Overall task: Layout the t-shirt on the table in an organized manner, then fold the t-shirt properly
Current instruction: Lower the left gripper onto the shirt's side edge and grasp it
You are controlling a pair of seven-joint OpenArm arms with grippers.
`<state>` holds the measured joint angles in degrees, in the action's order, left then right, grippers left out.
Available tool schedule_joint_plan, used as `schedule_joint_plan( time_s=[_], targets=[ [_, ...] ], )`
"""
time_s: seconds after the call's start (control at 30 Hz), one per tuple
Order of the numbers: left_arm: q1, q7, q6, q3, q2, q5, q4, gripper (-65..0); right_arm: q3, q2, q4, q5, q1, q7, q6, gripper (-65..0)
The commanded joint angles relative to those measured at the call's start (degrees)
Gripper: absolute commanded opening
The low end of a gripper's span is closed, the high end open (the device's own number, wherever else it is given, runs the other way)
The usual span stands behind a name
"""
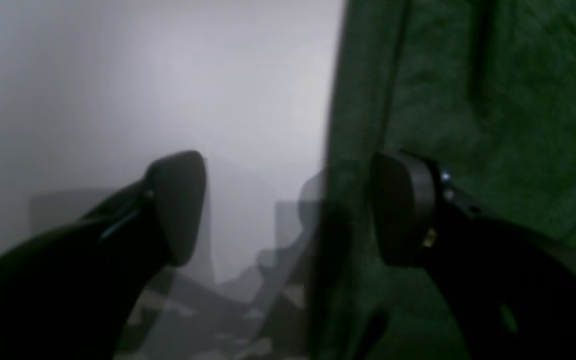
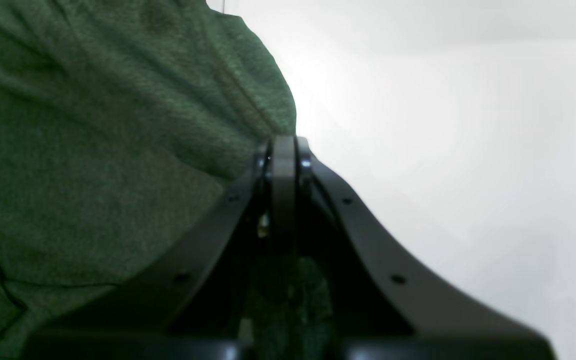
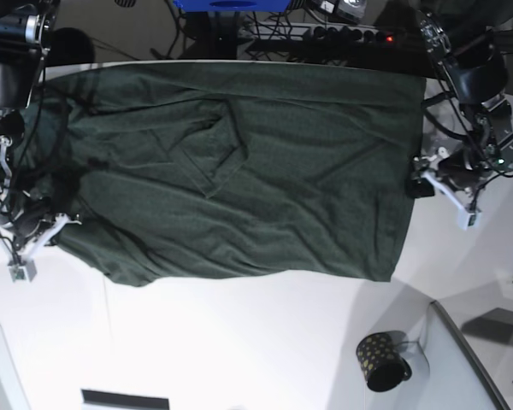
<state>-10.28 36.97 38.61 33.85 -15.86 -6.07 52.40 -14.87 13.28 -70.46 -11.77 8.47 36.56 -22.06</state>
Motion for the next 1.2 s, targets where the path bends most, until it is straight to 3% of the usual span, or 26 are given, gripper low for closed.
schedule_joint_plan(
  time_s=[0.0,0.37,0.43,0.6,0.67,0.83,1.17],
  targets=[
    [-1.63,-0.09,0.29,-0.31,-0.45,-0.48,0.65,-15.1,-0.03,0.92,-1.06,-0.41,0.98,-1.0,-0.22,-65.0],
    [-4.97,-1.41,0.03,-4.26,0.69,-0.48,-9.02,-16.9,0.06,0.92,-1.06,-0.41,0.98,-1.08,-0.31,-65.0],
    [-4.53,-3.7,-0.06,-4.35,0.69,-0.48,-9.9,-23.2,0.06,1.01,-1.06,-0.41,0.98,-1.08,-0.31,-65.0],
    [-4.44,-5.01,-0.06,-4.26,0.69,-0.13,-13.5,-56.1,0.06,1.1,-1.06,-0.41,0.89,-1.26,-0.31,-65.0],
    [-4.35,-5.01,-0.06,-4.0,0.52,-0.13,-13.59,-65.0,0.06,1.01,-1.06,-0.41,0.89,-1.26,-0.31,-65.0],
    [-4.18,-4.93,-0.06,-3.91,0.25,-0.13,-10.86,-65.0,0.06,0.92,-1.06,-0.41,0.89,-1.26,-0.31,-65.0],
    [5.4,-2.64,-0.06,-4.44,2.71,-0.04,11.11,-65.0,0.06,1.01,-1.06,-0.41,0.81,-1.26,-0.31,-65.0]
  ],
)
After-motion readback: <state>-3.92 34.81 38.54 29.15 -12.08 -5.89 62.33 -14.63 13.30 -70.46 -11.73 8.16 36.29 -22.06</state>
